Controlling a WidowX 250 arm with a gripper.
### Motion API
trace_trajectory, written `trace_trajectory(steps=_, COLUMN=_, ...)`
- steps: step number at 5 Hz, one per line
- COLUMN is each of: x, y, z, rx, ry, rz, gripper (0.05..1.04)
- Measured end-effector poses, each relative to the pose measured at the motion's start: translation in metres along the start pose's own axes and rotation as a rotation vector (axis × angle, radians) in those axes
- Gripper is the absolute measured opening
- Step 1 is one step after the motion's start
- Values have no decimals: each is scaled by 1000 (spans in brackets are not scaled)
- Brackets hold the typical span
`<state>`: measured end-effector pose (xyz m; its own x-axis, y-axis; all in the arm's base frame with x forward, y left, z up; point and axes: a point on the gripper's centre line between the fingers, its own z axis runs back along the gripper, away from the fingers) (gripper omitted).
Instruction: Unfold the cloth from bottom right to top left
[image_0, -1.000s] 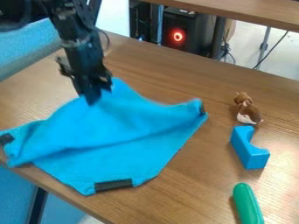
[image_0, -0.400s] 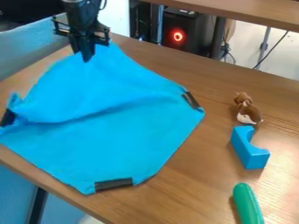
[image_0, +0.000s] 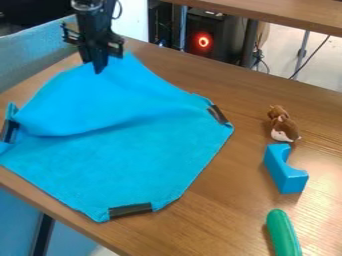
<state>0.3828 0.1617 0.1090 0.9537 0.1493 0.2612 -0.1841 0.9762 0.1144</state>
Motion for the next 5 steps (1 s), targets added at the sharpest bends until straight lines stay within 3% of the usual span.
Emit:
trace_trajectory(steps=1, x=3, y=8, z=-2, rx=37, ry=-13, rz=-49, gripper=430)
trace_trajectory(steps=3, x=27, y=10, z=17, rx=71, ry=-67, rz=-109, gripper=978)
trace_trajectory(steps=4, x=37, y=14, z=26, rx=75, ry=-54, rz=-34, gripper=1001)
trace_trajectory(steps=5, x=27, y=21, z=45, rx=108, ry=60, rz=62, gripper=1001)
